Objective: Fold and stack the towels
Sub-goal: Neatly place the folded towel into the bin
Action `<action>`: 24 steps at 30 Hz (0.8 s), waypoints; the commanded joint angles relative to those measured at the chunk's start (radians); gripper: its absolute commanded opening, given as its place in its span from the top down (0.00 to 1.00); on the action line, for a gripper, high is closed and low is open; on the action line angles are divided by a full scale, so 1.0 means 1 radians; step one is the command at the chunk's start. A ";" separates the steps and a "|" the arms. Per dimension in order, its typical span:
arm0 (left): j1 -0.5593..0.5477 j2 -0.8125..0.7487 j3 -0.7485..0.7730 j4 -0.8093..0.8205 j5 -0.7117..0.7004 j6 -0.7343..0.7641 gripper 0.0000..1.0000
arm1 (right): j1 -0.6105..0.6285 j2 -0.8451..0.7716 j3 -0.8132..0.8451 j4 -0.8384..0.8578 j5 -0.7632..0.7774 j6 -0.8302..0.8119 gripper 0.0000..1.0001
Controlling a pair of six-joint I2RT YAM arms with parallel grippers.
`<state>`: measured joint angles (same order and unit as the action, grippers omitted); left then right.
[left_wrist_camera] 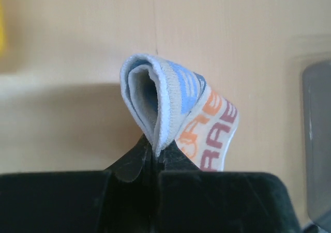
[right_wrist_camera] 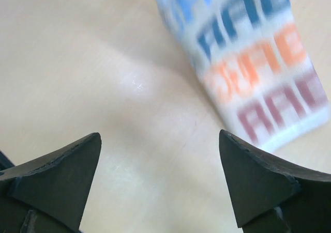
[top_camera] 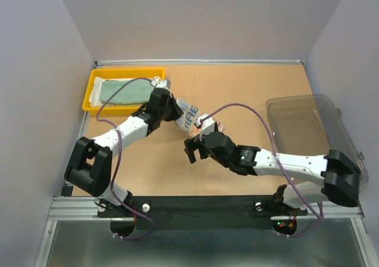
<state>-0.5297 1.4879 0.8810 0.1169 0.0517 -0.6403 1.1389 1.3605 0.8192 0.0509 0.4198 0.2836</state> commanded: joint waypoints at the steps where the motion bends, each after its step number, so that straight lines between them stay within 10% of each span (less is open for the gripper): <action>1: 0.108 0.005 0.194 -0.295 -0.044 0.243 1.00 | -0.002 -0.150 -0.067 -0.106 0.027 0.015 0.00; 10: 0.243 0.155 0.660 -0.643 -0.125 0.493 1.00 | -0.004 -0.373 -0.213 -0.166 0.048 0.031 0.00; 24: 0.361 0.420 1.226 -0.833 -0.197 0.636 1.00 | -0.005 -0.227 -0.111 -0.198 0.053 -0.092 0.00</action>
<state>-0.2100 1.8915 1.9827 -0.6720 -0.1207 -0.0566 1.1381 1.1156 0.6437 -0.1528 0.4496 0.2348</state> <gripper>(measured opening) 0.106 0.998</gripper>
